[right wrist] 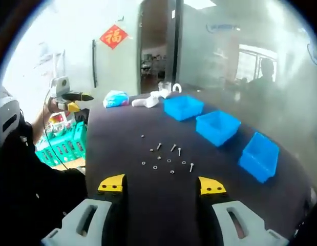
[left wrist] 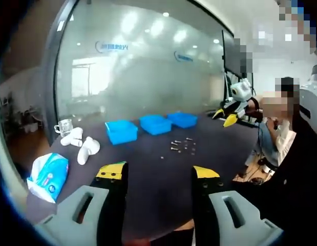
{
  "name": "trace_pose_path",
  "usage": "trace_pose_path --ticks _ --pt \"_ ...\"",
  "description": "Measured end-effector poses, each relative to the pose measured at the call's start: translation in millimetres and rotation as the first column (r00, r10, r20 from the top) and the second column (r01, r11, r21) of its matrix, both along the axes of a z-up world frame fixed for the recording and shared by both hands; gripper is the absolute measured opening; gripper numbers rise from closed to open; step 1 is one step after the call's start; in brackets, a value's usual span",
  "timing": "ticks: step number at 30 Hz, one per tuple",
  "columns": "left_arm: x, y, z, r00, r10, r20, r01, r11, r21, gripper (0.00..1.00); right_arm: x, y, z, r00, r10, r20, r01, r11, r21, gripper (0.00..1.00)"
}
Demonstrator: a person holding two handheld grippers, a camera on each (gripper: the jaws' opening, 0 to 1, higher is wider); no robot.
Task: Sort the screws, nuts, and washers into the corresponding bins
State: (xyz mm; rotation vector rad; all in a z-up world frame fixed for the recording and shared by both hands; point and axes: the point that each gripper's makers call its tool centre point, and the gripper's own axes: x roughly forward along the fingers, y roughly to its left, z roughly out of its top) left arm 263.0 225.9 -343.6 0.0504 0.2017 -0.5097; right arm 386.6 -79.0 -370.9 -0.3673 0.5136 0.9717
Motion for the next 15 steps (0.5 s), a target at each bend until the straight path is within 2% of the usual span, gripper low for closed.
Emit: trace_pose_path --ticks 3,7,13,15 --pt "-0.9 2.4 -1.7 1.000 0.006 0.000 -0.006 1.000 -0.003 0.48 11.1 8.9 -4.1 1.000 0.008 -0.010 -0.008 1.000 -0.017 0.47" --pt "-1.2 6.4 -7.2 1.000 0.018 -0.013 -0.018 1.000 0.002 0.48 26.9 13.1 -17.7 0.999 0.009 -0.035 -0.012 0.997 -0.077 0.46" --pt "-3.3 6.0 -10.3 1.000 0.016 -0.021 -0.016 1.000 -0.005 0.48 54.4 14.7 -40.4 0.996 -0.026 -0.088 0.014 0.990 -0.137 0.43" --pt "-4.3 5.7 -10.8 1.000 0.015 -0.022 -0.015 1.000 -0.004 0.48 57.4 14.6 -45.5 0.994 -0.040 -0.100 0.025 0.988 -0.150 0.42"
